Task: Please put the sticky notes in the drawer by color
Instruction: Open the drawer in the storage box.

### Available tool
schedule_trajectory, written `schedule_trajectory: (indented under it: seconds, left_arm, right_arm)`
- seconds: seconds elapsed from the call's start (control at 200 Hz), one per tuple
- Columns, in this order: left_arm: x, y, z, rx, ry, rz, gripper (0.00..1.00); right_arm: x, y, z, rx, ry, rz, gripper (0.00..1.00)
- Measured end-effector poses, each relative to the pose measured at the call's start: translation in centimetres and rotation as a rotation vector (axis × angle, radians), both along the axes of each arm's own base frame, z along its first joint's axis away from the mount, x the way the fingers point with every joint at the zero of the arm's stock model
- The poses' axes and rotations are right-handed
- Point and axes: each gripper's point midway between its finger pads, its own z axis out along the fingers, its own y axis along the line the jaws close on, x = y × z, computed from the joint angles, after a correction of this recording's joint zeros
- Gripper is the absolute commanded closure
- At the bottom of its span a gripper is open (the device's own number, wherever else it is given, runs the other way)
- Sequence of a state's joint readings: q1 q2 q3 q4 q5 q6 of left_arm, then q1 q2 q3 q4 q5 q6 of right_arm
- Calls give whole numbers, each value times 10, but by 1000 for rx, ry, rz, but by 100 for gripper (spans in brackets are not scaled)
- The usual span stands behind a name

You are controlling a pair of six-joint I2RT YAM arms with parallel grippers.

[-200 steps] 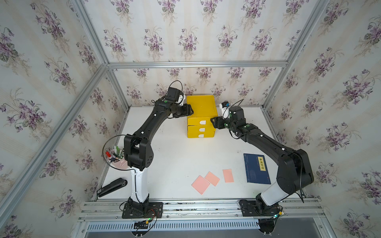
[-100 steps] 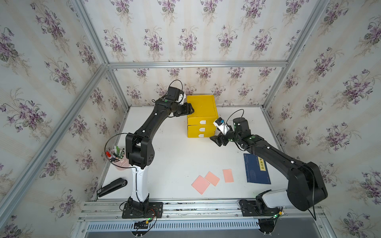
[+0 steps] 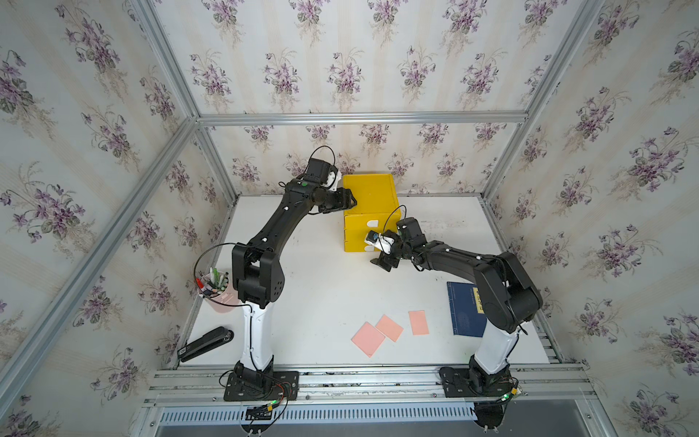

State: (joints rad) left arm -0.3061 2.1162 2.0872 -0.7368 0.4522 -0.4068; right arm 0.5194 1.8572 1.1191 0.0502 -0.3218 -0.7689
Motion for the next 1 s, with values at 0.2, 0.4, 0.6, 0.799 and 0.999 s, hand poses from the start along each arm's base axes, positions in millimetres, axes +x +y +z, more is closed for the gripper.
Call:
schedule_trajectory:
  seconds: [0.2, 0.4, 0.6, 0.799, 0.999]
  left_arm:
    - [2, -1, -2, -5, -9, -6, 29]
    - [2, -1, -2, -8, -14, -7, 29]
    - [1, -2, -3, -11, -16, -12, 29]
    - [2, -2, -3, -13, -18, -13, 29]
    - [1, -2, -3, -18, -18, -16, 29]
  right_arm:
    - [0, 19, -14, -59, -49, 57, 12]
    - [2, 26, -17, -89, -86, 79, 12]
    - [3, 18, -27, -136, -81, 59, 13]
    - [1, 18, -30, -158, -43, 70, 17]
    - [-20, 18, -28, -129, 30, 73, 20]
